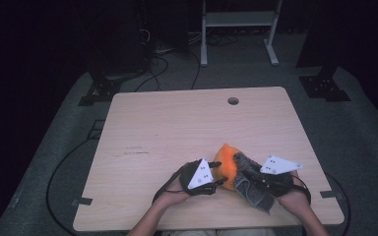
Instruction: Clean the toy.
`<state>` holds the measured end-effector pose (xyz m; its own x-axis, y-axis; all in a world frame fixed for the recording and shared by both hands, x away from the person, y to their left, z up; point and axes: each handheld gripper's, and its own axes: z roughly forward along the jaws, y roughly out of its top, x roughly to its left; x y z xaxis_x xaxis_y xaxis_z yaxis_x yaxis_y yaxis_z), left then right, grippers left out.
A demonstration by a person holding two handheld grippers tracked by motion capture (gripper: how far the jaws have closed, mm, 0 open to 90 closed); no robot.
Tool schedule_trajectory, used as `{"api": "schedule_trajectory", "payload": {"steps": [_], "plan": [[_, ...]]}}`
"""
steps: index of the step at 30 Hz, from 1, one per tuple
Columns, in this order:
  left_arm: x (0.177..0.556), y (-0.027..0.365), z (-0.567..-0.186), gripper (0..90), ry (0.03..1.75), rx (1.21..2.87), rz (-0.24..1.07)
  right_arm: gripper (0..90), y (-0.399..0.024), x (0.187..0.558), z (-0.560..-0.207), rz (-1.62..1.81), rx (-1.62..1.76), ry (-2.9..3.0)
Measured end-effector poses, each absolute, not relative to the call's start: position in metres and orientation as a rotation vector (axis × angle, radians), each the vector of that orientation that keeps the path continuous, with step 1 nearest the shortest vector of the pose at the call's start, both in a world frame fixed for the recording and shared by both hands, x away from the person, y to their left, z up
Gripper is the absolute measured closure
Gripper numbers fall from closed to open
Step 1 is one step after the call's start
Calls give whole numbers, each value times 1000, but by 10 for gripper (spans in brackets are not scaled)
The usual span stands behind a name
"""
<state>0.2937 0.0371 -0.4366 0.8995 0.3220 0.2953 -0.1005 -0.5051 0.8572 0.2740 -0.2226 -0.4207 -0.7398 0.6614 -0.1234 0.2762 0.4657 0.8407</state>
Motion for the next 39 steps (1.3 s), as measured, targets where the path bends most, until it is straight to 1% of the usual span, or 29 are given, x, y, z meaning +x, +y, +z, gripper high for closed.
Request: {"api": "schedule_trajectory", "payload": {"steps": [2, 6, 10, 13, 16, 20, 22, 24, 25, 27, 31, 36, 39], "plan": [[294, 36, -435, 540, 177, 2051, 530, 727, -226, 275, -420, 1206, 795, 2291], [292, 35, -433, 544, 173, 2046, 528, 730, -240, 273, -419, 1148, 857, 2267], [293, 34, -432, 544, 197, 2037, 499, 730, -220, 259, -405, 1240, 729, 2289], [296, 38, -433, 546, 226, 2058, 493, 729, -205, 260, -408, 1195, 674, 2313], [300, 42, -436, 547, 259, 2043, 452, 730, -214, 270, -417, 1180, 726, 2309], [299, 41, -439, 544, 258, 2048, 421, 729, -239, 277, -428, 1158, 867, 2305], [298, 41, -438, 528, 251, 2045, 423, 729, -247, 278, -431, 1149, 899, 2311], [295, 42, -435, 447, 239, 1995, 436, 730, -248, 276, -432, 1147, 906, 2310], [294, 41, -433, 438, 228, 1965, 449, 730, -246, 275, -432, 1131, 898, 2310], [293, 38, -432, 457, 239, 1963, 482, 729, -243, 275, -431, 1139, 874, 2310], [296, 38, -435, 512, 265, 1991, 460, 728, -243, 277, -433, 1154, 873, 2322], [299, 44, -436, 517, 298, 2007, 451, 728, -253, 281, -434, 1095, 935, 2314], [300, 45, -437, 518, 308, 2012, 452, 729, -254, 279, -428, 1169, 934, 2287]]}}
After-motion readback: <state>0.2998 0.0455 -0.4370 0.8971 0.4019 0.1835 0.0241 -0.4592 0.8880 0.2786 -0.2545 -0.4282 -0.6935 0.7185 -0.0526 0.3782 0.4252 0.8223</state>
